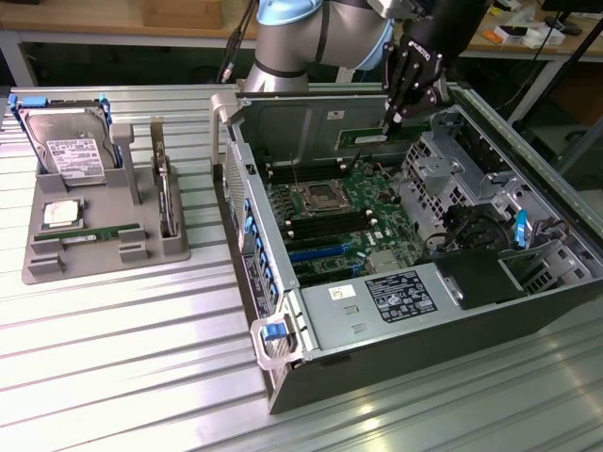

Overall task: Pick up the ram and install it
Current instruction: 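Insert the ram into the slot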

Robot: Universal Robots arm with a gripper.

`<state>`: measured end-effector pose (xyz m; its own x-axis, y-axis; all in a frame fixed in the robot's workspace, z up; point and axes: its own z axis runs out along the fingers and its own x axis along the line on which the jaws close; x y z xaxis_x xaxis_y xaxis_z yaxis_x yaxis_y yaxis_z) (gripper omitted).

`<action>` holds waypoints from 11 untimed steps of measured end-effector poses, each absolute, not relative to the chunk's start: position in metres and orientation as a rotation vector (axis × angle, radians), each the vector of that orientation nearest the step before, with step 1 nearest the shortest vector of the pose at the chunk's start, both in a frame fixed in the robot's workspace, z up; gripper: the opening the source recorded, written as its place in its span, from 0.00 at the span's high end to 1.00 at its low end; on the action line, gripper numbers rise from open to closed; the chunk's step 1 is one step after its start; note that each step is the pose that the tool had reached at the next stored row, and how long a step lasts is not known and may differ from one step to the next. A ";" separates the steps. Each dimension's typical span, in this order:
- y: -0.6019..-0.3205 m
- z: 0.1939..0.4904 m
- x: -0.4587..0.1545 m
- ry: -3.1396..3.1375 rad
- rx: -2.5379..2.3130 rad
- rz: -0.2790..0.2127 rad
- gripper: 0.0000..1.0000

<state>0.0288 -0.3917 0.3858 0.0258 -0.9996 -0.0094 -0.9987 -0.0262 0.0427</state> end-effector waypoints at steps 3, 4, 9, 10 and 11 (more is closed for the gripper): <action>-0.392 0.382 0.029 -2.175 2.233 -0.057 0.88; -0.392 0.381 0.029 -2.175 2.232 -0.057 0.88; -0.392 0.376 0.029 -2.175 2.232 -0.057 0.88; -0.392 0.375 0.029 -2.175 2.233 -0.057 0.88; -0.392 0.374 0.029 -2.175 2.232 -0.057 0.88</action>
<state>0.0288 -0.3917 0.3736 0.0257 -0.9996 -0.0095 -0.9987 -0.0261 0.0427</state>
